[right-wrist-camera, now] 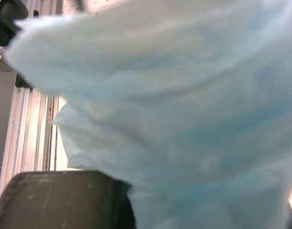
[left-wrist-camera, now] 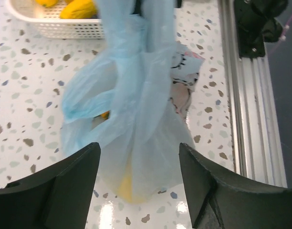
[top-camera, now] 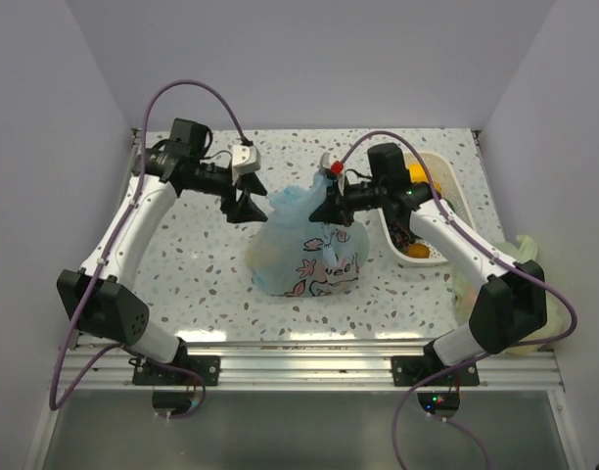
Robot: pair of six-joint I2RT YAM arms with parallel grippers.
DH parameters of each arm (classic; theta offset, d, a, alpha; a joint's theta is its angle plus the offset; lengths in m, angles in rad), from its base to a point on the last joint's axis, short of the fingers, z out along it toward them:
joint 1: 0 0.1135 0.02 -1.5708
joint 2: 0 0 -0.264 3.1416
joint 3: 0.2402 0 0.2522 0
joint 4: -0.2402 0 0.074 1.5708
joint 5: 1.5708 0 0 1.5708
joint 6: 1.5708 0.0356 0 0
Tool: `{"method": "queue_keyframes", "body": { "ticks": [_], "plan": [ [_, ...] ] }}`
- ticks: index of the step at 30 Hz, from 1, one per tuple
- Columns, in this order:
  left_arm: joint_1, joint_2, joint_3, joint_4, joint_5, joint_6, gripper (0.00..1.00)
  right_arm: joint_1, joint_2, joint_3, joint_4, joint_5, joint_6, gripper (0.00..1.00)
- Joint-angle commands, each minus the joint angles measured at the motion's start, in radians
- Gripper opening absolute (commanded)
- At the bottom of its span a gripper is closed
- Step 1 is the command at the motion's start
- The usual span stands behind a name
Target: Place the fake fruits into the plastic bag and tie a complex knot
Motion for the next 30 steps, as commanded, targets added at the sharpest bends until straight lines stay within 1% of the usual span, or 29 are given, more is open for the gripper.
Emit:
{"method": "queue_keyframes", "body": {
  "ticks": [1, 2, 3, 5, 6, 8, 10, 11, 12, 15, 21, 23, 24, 25, 26, 27, 28, 29, 30],
  "plan": [
    [0.071, 0.005, -0.022, 0.191, 0.055, -0.097, 0.71, 0.000, -0.051, -0.002, 0.011, -0.060, -0.066, 0.00],
    [0.080, 0.014, -0.025, 0.227, 0.055, -0.160, 0.69, 0.001, -0.051, 0.000, 0.004, -0.066, -0.078, 0.00],
    [0.083, 0.037, -0.023, 0.271, 0.069, -0.176, 0.68, 0.000, -0.051, 0.006, -0.010, -0.071, -0.090, 0.00],
    [0.082, 0.060, -0.020, 0.305, 0.084, -0.194, 0.66, 0.001, -0.054, 0.007, -0.021, -0.080, -0.132, 0.00],
    [0.082, 0.083, -0.019, 0.355, 0.104, -0.214, 0.66, 0.000, -0.057, 0.009, -0.036, -0.082, -0.149, 0.00],
    [0.080, 0.111, 0.000, 0.379, 0.130, -0.231, 0.66, 0.003, -0.059, 0.007, -0.048, -0.080, -0.184, 0.00],
    [0.077, 0.163, 0.036, 0.371, 0.176, -0.211, 0.67, 0.003, -0.059, 0.007, -0.059, -0.077, -0.215, 0.00],
    [0.068, 0.198, 0.050, 0.356, 0.189, -0.188, 0.69, 0.003, -0.057, 0.009, -0.065, -0.080, -0.225, 0.00],
    [0.059, 0.214, 0.066, 0.307, 0.186, -0.161, 0.69, 0.003, -0.059, 0.009, -0.071, -0.077, -0.232, 0.00],
    [0.022, 0.258, 0.099, 0.246, 0.193, -0.090, 0.70, 0.000, -0.059, 0.013, -0.081, -0.074, -0.250, 0.00],
    [-0.036, 0.283, 0.095, 0.259, 0.230, -0.073, 0.68, 0.003, -0.048, 0.027, -0.088, -0.071, -0.259, 0.00],
    [-0.050, 0.290, 0.098, 0.261, 0.238, -0.073, 0.59, 0.005, -0.044, 0.029, -0.090, -0.065, -0.252, 0.00],
    [-0.053, 0.292, 0.098, 0.264, 0.235, -0.074, 0.50, 0.003, -0.044, 0.027, -0.063, -0.028, -0.224, 0.00],
    [-0.052, 0.295, 0.099, 0.270, 0.232, -0.096, 0.33, 0.003, -0.044, 0.023, -0.036, -0.005, -0.136, 0.00],
    [-0.050, 0.298, 0.104, 0.288, 0.207, -0.110, 0.22, 0.005, -0.044, 0.017, 0.009, 0.019, -0.089, 0.00],
    [-0.051, 0.300, 0.113, 0.285, 0.184, -0.117, 0.11, 0.005, -0.047, 0.010, 0.037, 0.095, -0.043, 0.00],
    [-0.044, 0.304, 0.136, 0.282, 0.163, -0.128, 0.03, 0.003, -0.051, 0.001, 0.074, 0.143, 0.098, 0.00],
    [-0.036, 0.307, 0.153, 0.284, 0.131, -0.136, 0.00, 0.003, -0.062, -0.009, 0.117, 0.212, 0.189, 0.00],
    [-0.026, 0.312, 0.170, 0.285, 0.126, -0.142, 0.00, 0.005, -0.061, -0.008, 0.148, 0.266, 0.260, 0.00]
  ]
}}
